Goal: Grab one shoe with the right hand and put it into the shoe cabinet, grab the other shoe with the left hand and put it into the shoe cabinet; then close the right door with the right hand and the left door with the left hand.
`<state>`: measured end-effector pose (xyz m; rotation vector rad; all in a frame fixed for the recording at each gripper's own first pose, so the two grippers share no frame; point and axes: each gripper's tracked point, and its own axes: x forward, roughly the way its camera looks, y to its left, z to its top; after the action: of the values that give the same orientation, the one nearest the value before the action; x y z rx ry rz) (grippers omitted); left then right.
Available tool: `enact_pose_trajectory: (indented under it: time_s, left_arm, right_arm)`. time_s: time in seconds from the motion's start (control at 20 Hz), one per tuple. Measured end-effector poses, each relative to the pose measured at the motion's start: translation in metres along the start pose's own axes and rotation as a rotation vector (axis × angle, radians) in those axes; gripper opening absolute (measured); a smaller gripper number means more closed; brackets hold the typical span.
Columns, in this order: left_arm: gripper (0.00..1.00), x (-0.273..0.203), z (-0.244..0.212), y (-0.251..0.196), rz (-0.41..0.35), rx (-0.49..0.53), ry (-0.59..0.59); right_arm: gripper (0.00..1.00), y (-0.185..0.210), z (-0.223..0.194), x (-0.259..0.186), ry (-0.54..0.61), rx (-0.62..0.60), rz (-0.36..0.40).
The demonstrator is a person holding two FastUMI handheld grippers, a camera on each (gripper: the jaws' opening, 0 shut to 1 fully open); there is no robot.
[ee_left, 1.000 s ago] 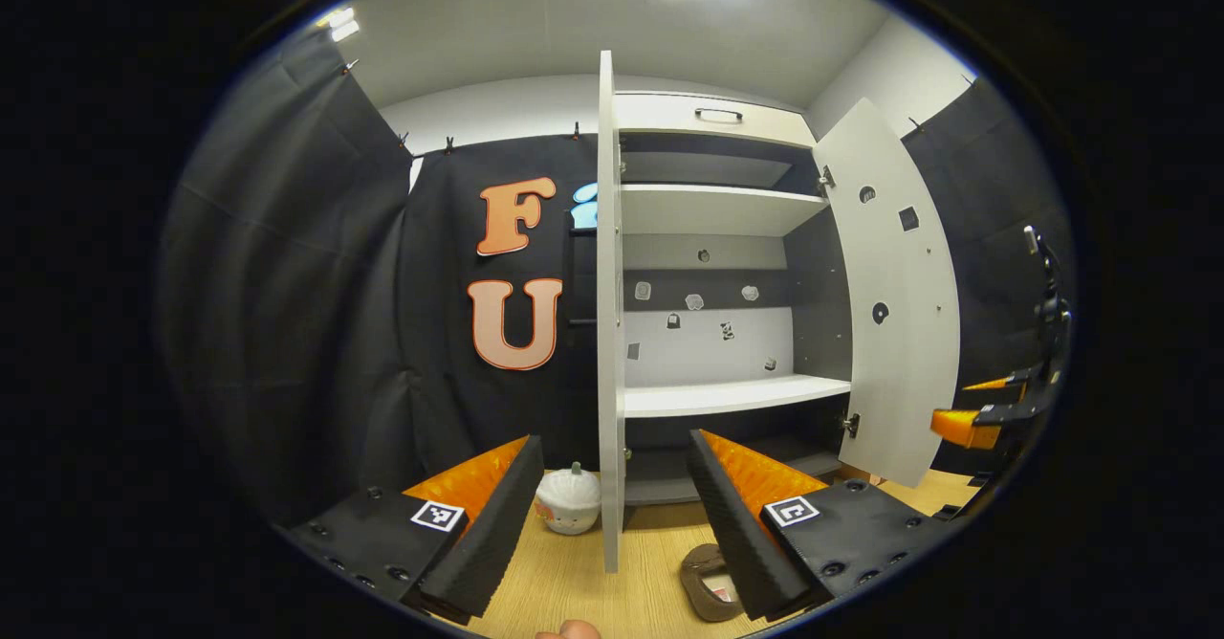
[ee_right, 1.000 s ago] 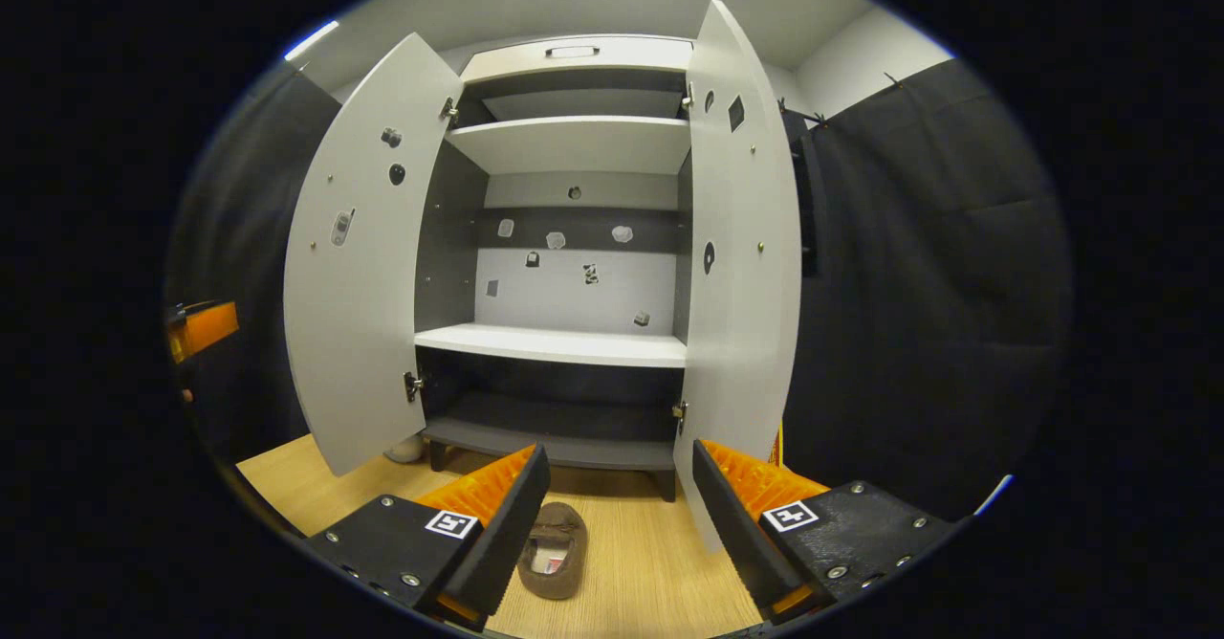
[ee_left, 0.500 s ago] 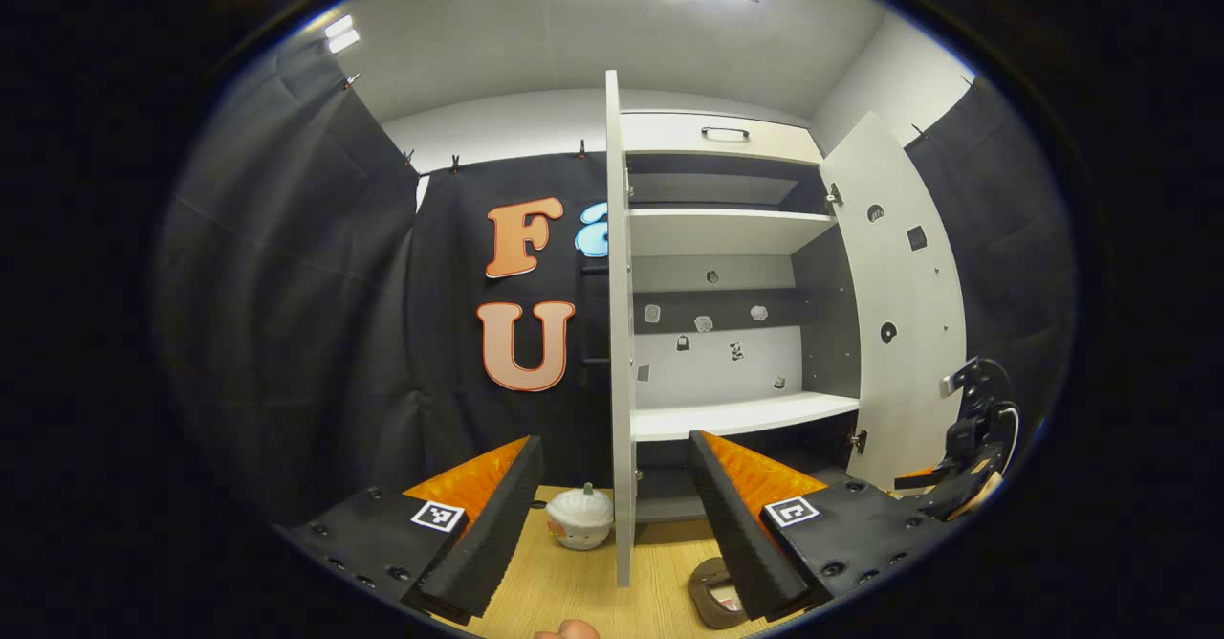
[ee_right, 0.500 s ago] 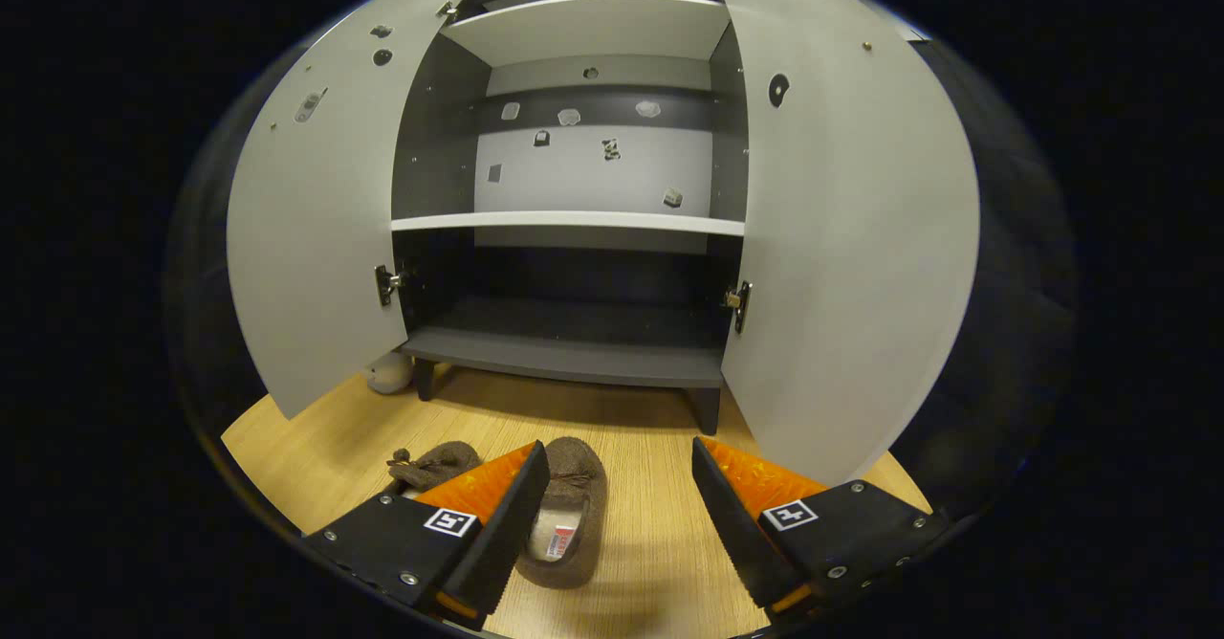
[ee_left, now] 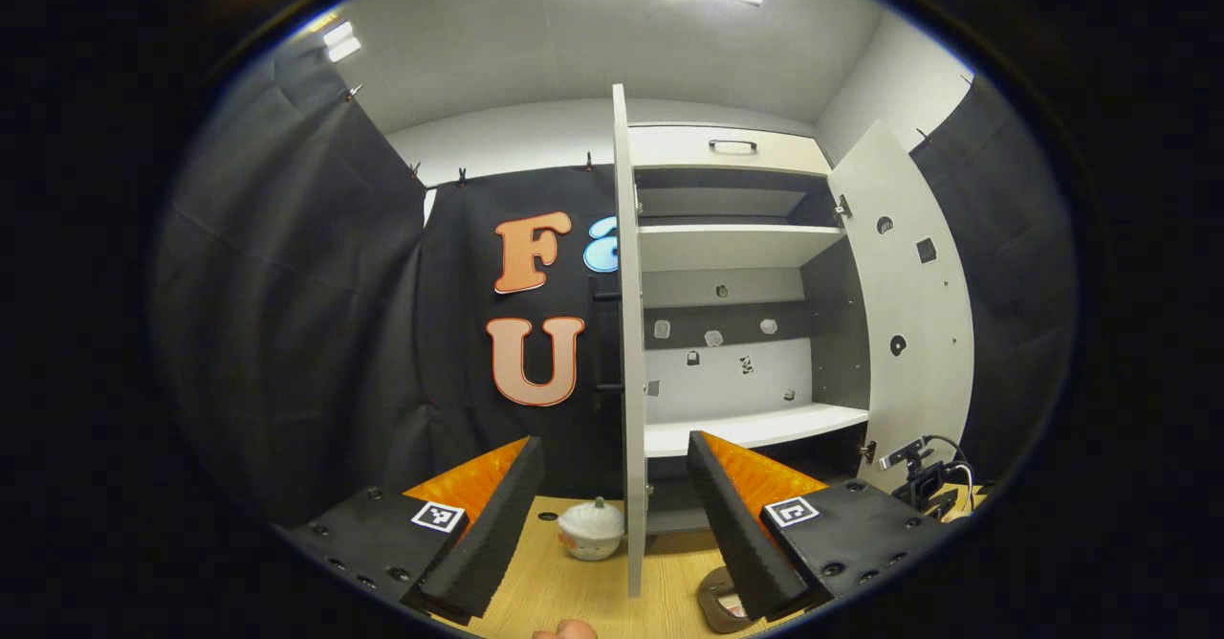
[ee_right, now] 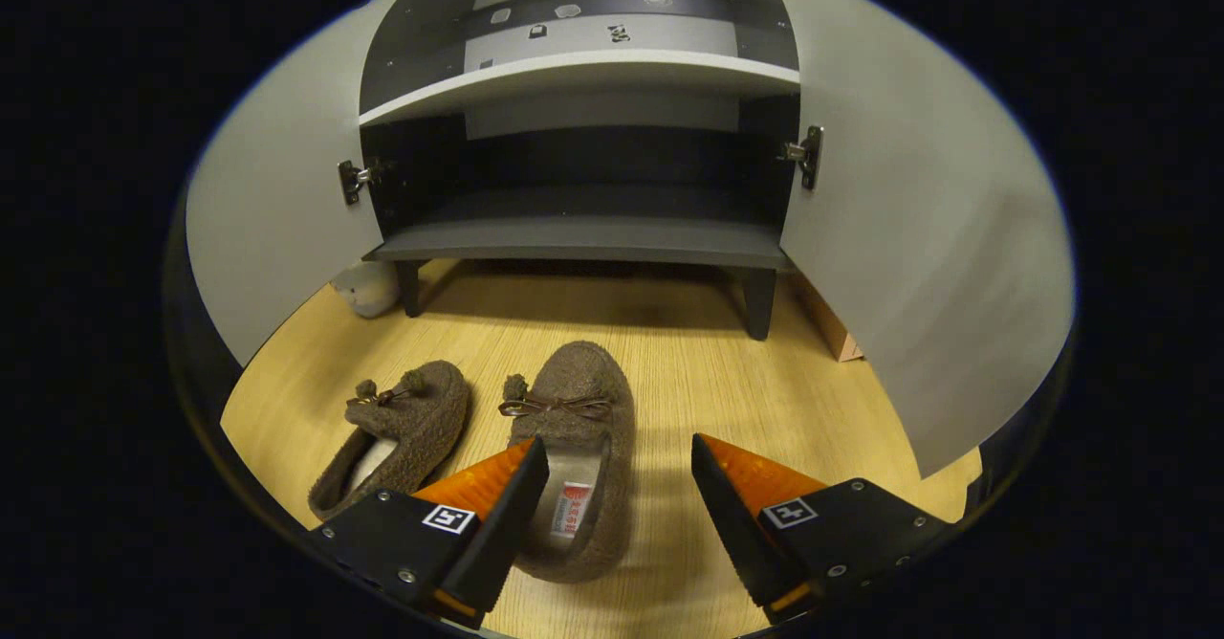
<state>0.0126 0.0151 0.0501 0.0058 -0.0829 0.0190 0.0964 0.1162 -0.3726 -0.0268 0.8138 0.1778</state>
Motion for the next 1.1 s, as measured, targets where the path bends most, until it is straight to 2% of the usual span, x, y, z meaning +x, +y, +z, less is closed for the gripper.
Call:
enact_pose_trajectory:
  time_s: [0.15,0.25,0.35,0.4,0.45,0.5,0.55,0.6,0.75,0.9,0.95,1.0,1.1]
  left_arm:
    - [0.98,0.001,-0.004,-0.005,-0.014,-0.002,0.012]
    - [0.98,0.002,-0.006,-0.003,-0.014,-0.005,0.017]
    - [0.98,0.001,-0.007,-0.001,-0.012,-0.003,0.020]
    - [0.98,0.002,-0.009,-0.001,-0.013,-0.001,0.023]
    - [0.98,0.002,-0.010,-0.002,-0.014,0.002,0.025]
    - [0.98,0.002,-0.012,-0.002,-0.017,0.004,0.029]
    - [0.98,0.002,-0.015,-0.004,-0.022,0.004,0.034]
    - [0.98,0.002,-0.018,-0.007,-0.030,0.000,0.039]
    - [0.99,0.003,-0.024,-0.012,-0.048,-0.010,0.051]
    - [0.96,0.002,-0.031,-0.018,-0.061,-0.012,0.056]
    - [1.00,0.001,-0.033,-0.021,-0.070,-0.013,0.060]
    - [0.98,0.001,-0.035,-0.024,-0.078,-0.014,0.063]
    - [1.00,0.000,-0.039,-0.025,-0.089,-0.020,0.068]
  right_arm:
    - [0.91,0.005,-0.012,0.017,0.053,0.028,0.015]
    - [0.81,0.009,-0.023,0.026,0.099,0.075,0.032]
    - [0.66,0.008,-0.031,0.031,0.120,0.101,0.033]
    - [0.48,0.003,-0.031,0.032,0.115,0.100,0.007]
    - [0.36,-0.001,-0.027,0.029,0.101,0.108,-0.005]
    - [0.14,0.000,-0.024,0.027,0.096,0.125,-0.005]
    - [0.08,-0.001,-0.019,0.024,0.093,0.143,-0.002]
    - [0.05,0.002,-0.014,0.019,0.084,0.154,0.008]
    - [0.03,0.010,0.004,-0.010,0.040,0.158,0.031]
    - [0.03,0.022,0.038,-0.040,-0.022,0.196,0.068]
    - [0.03,0.025,0.050,-0.051,-0.044,0.195,0.075]
    - [0.02,0.028,0.063,-0.065,-0.065,0.191,0.078]
    - [0.02,0.037,0.095,-0.082,-0.122,0.174,0.084]
